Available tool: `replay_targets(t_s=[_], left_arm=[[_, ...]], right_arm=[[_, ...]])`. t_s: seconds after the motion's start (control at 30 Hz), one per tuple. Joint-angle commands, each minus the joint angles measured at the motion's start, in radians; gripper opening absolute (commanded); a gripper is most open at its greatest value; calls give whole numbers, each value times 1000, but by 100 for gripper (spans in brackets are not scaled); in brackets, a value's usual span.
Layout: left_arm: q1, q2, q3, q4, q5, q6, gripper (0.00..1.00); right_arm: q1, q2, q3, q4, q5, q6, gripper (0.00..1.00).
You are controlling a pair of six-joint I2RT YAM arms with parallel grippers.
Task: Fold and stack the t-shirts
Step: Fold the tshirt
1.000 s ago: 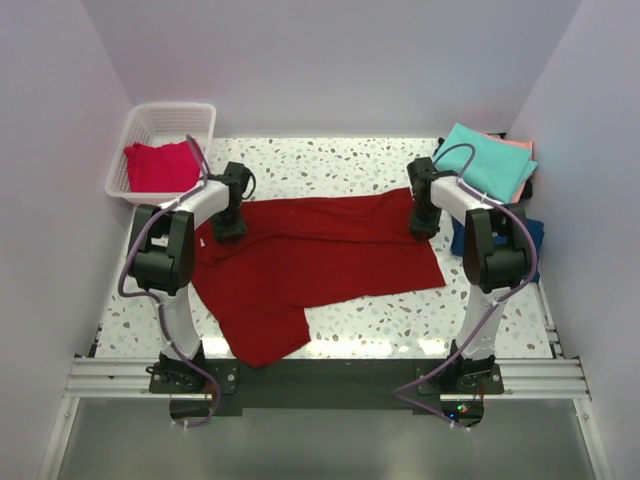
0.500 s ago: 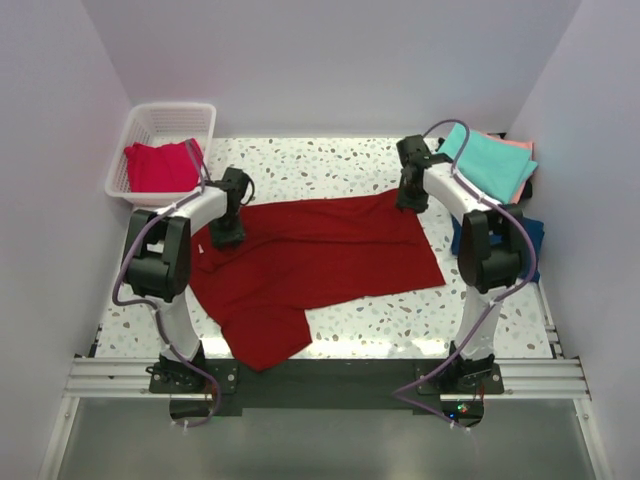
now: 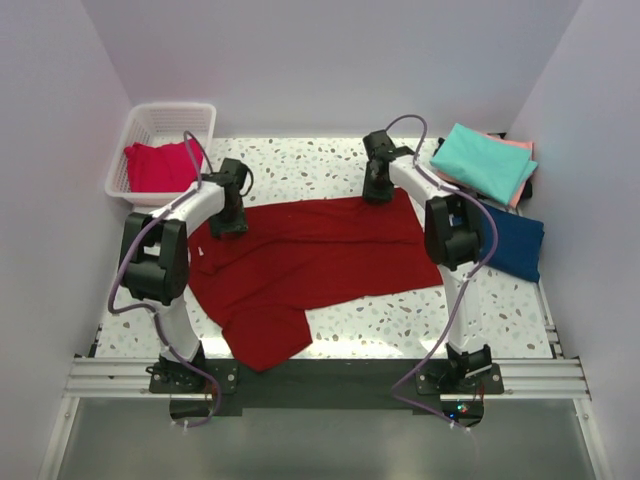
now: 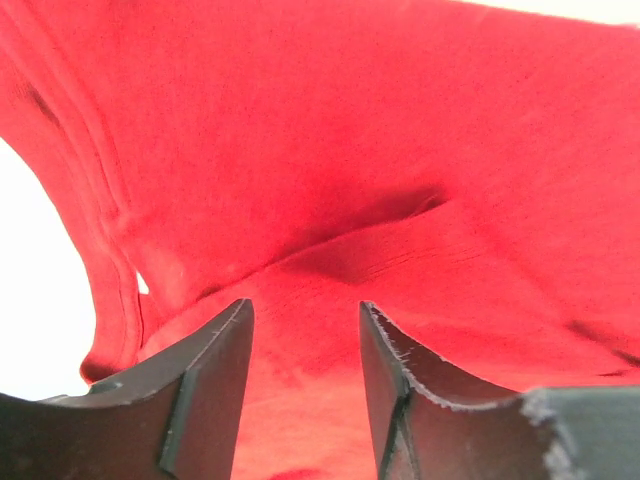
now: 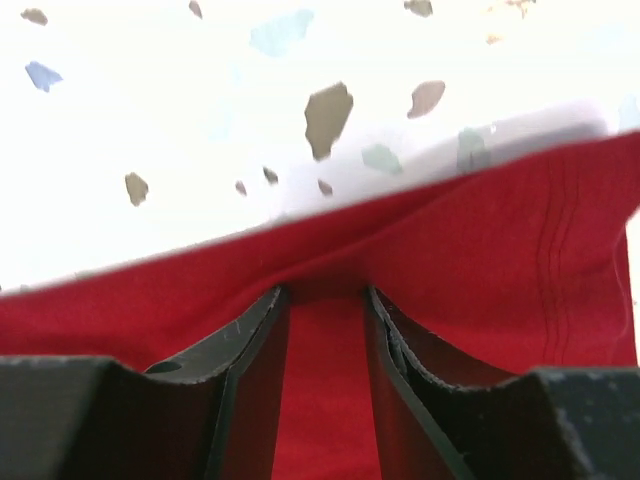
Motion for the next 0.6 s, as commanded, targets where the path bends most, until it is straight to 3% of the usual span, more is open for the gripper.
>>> replay_targets(t_s=[0.0, 0.33, 0.57], left_arm=[[-3, -45, 67, 46, 22, 25, 54], [-3, 1, 84, 52, 44, 67, 58], [-3, 46, 130, 81, 71, 82, 60]], right_arm=[[-19, 61, 75, -43, 29, 3, 40], [-126, 187, 216, -157, 169, 92, 40], [-198, 227, 296, -134, 206, 85, 40]])
